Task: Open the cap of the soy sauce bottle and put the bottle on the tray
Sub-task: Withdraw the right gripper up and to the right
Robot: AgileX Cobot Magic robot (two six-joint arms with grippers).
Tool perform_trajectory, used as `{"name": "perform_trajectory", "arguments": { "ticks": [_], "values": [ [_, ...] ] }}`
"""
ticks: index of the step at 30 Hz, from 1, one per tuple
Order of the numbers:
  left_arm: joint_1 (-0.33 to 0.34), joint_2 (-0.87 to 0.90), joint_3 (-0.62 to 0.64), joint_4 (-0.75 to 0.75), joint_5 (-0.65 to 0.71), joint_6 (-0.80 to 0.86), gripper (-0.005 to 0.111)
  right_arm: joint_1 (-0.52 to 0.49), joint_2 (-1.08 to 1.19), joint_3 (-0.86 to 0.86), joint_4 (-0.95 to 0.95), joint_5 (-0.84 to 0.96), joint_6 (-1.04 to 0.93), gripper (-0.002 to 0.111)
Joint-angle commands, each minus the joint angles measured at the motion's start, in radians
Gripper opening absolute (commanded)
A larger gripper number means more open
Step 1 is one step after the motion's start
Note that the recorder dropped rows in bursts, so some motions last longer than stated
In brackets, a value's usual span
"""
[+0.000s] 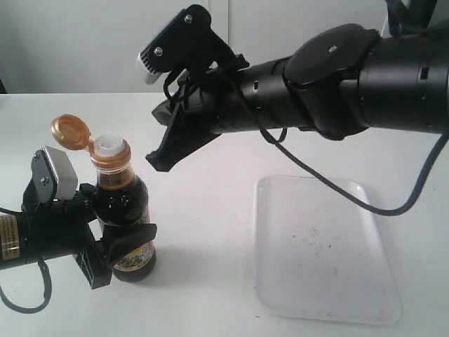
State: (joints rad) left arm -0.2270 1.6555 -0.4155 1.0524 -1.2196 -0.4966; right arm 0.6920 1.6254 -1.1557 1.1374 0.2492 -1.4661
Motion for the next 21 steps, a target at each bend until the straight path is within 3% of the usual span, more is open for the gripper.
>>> {"name": "perform_trajectory", "arguments": {
  "ticks": [1,4,14,21],
  "values": [
    [-0.006,-0.001,0.001,0.031,-0.002,0.001,0.000,-0.044,-0.009,-0.009,-0.043,0.125,0.026,0.000],
    [-0.006,-0.001,0.001,0.031,0.007,0.001,0.000,-0.056,-0.009,-0.009,-0.164,0.131,0.129,0.000],
    [-0.006,-0.001,0.001,0.031,0.010,0.001,0.000,-0.058,-0.009,-0.009,-0.827,0.243,0.693,0.000],
    [-0.006,-0.001,0.001,0.031,0.014,0.001,0.000,-0.167,-0.011,-0.009,-0.886,0.309,0.874,0.000]
  ]
}}
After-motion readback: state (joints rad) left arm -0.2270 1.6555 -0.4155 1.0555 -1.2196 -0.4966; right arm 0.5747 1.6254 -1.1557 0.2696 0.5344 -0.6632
